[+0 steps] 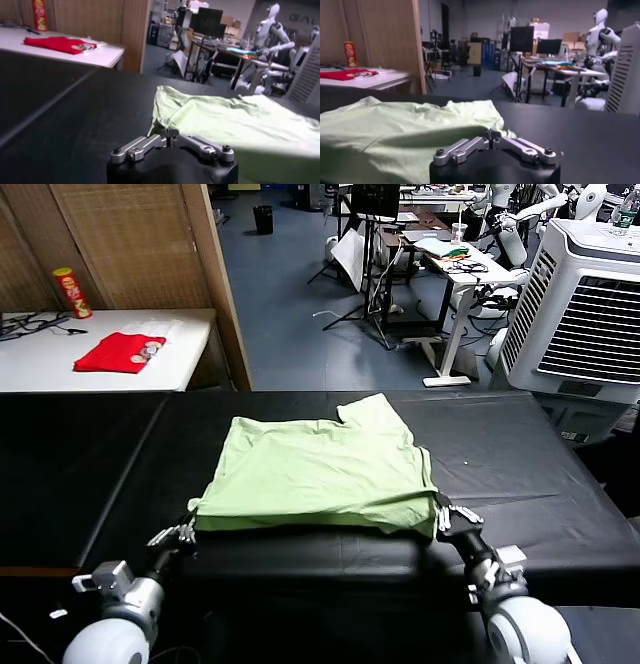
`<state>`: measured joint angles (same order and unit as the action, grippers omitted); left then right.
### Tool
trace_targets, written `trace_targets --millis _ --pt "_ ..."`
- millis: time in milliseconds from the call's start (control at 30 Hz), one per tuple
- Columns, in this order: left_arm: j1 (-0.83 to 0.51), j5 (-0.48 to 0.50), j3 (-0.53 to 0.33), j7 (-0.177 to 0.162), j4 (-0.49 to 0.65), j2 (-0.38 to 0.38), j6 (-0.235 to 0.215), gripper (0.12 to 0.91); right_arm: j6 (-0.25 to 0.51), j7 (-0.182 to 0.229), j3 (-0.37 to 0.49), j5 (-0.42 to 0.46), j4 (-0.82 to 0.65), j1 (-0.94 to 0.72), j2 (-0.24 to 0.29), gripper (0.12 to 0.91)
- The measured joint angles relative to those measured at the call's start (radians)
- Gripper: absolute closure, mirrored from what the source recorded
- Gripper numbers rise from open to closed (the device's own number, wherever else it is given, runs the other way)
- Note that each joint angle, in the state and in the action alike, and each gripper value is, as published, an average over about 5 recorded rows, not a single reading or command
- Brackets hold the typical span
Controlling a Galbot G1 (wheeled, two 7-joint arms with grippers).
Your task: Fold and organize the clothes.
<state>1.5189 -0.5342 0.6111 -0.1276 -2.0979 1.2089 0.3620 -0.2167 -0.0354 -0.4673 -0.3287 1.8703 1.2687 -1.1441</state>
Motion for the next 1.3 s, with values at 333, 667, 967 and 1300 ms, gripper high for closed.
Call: trace_targets --millis 333,667,967,1300 --pt "-0.098 0.026 -0.052 -0.018 0.092 -0.022 -0.001 0.902 -0.009 -0.015 0.02 0.003 -0.094 -0.069 -0.015 0.904" --pt "-0.157 0.036 -0.09 -0.016 0.133 -0.038 0.006 0.607 -0.072 -0.034 -0.006 -0.017 -0.025 -0.029 0.002 0.601" --pt "-0.106 0.035 -0.082 -0.011 0.1 -0.053 0.008 0.242 -0.087 -0.031 -0.054 0.02 0.11 0.119 0.001 0.238" --pt "-0.042 0.018 -0.063 -0.003 0.094 -0.044 0.003 0.232 -0.073 -0.034 -0.046 0.045 0.116 0.204 -0.029 0.263"
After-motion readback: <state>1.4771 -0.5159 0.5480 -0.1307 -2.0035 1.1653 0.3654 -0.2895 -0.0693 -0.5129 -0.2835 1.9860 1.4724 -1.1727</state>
